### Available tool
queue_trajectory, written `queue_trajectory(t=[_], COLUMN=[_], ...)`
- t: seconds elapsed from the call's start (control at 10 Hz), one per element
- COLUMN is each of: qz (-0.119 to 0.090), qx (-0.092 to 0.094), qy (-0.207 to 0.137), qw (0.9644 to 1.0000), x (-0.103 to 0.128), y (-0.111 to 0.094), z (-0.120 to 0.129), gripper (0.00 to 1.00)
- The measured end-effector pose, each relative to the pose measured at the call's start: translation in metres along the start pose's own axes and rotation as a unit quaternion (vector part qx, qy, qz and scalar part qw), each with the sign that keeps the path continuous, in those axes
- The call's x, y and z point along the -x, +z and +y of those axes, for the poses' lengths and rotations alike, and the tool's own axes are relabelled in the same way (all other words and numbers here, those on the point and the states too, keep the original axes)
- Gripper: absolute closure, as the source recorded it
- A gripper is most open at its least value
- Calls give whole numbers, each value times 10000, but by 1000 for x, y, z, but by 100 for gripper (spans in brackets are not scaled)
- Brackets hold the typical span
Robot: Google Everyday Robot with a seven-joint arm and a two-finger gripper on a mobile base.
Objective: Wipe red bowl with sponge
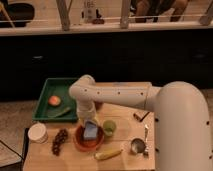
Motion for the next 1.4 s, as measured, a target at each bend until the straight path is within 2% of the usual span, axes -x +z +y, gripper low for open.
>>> queue_trajectory(t=[0.2,0.5,0.7,1.0,1.4], qz=[-128,-238,-276,-275,-279], qx=[-218,-363,-334,-255,-223], qy=[-361,-590,-478,-136,-71], qw=[9990,9973,9979,9992,9993], x=[4,13,17,21,22], y=[2,-3,-10,-24,-26], z=[-25,-32,-17,16,17], gripper=[100,100,100,100,100])
